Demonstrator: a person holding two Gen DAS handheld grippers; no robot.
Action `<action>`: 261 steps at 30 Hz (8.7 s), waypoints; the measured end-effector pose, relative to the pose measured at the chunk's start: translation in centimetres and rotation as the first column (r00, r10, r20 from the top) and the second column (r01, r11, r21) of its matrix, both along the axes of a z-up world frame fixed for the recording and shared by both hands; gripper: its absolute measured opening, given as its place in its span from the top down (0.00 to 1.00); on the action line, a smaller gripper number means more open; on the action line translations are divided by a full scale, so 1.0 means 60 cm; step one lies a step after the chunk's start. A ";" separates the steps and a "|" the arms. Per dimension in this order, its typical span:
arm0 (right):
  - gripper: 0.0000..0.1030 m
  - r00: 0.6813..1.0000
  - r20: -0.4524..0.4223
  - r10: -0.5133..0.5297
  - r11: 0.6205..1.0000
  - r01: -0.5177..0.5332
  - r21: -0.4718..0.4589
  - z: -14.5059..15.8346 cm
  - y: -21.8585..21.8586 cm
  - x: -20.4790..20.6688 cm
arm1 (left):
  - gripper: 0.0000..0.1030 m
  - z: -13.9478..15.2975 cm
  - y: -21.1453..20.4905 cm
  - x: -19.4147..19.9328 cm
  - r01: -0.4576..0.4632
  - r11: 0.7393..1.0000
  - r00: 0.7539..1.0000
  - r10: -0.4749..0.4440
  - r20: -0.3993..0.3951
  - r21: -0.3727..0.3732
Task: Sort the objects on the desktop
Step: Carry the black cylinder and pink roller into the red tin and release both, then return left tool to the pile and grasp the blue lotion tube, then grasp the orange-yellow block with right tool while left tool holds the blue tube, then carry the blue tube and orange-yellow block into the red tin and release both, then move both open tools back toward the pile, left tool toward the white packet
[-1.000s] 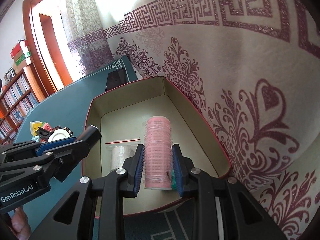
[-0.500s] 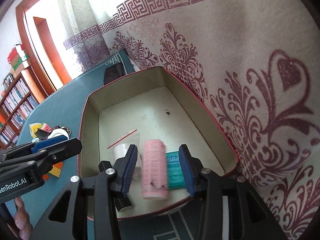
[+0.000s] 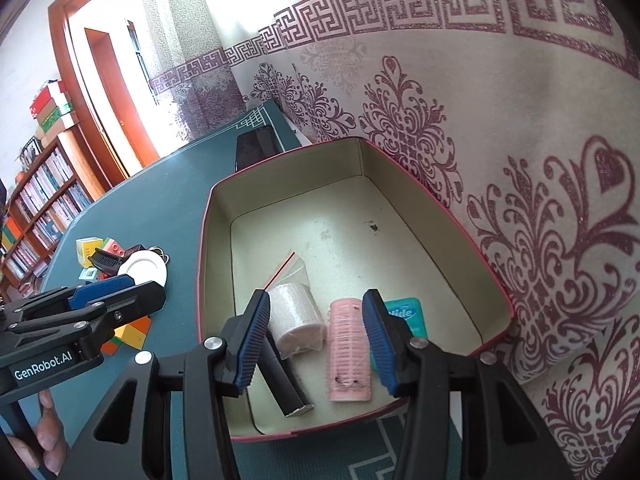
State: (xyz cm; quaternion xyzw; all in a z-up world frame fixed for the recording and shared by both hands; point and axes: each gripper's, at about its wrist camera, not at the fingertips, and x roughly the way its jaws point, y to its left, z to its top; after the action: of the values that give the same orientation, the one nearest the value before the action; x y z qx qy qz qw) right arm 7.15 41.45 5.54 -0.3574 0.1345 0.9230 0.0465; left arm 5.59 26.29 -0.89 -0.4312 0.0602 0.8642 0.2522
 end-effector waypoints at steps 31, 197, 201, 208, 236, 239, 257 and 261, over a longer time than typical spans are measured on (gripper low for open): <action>0.28 0.989 0.009 0.145 0.989 -0.145 0.027 -0.005 -0.163 -0.021 | 0.51 -0.050 -0.263 -0.079 -0.288 0.955 0.957 0.290 0.016 -0.070; 0.22 0.998 -0.032 -0.062 0.998 0.063 0.026 0.017 0.012 0.006 | 0.45 0.001 0.022 -0.013 0.015 0.994 0.999 -0.020 0.047 0.108; 0.22 0.998 -0.032 -0.056 0.998 0.057 0.023 0.017 0.005 0.005 | 0.45 -0.001 0.006 -0.015 -0.004 0.995 0.999 -0.001 0.051 0.104; 0.21 0.998 -0.031 -0.045 0.999 0.046 0.014 0.016 -0.006 0.005 | 0.45 -0.009 -0.040 -0.024 -0.062 0.994 0.996 0.056 0.064 0.095; 0.00 0.989 -0.037 0.144 0.987 -0.146 -0.070 0.022 -0.136 -0.004 | 0.45 0.021 -0.302 -0.093 -0.299 0.954 0.954 0.297 0.038 0.026; 0.00 0.984 -0.024 0.178 0.982 -0.179 -0.064 0.017 -0.159 -0.008 | 0.45 -0.031 -0.323 -0.079 -0.317 0.948 0.948 0.317 0.030 -0.002; 0.00 0.956 0.026 0.291 0.956 -0.290 -0.034 0.003 -0.242 -0.032 | 0.38 -0.076 -0.325 -0.129 -0.220 0.969 0.976 0.219 -0.013 -0.114; 0.00 0.949 0.038 0.312 0.950 -0.311 -0.031 -0.001 -0.260 -0.040 | 0.33 -0.087 -0.327 -0.137 -0.219 0.968 0.976 0.220 -0.012 -0.123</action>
State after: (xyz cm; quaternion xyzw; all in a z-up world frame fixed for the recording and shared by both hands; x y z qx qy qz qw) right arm 4.77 25.88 5.49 -0.3943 0.0867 0.9093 -0.1013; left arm -2.61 6.67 -6.12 -0.4508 0.0655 0.8810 0.1279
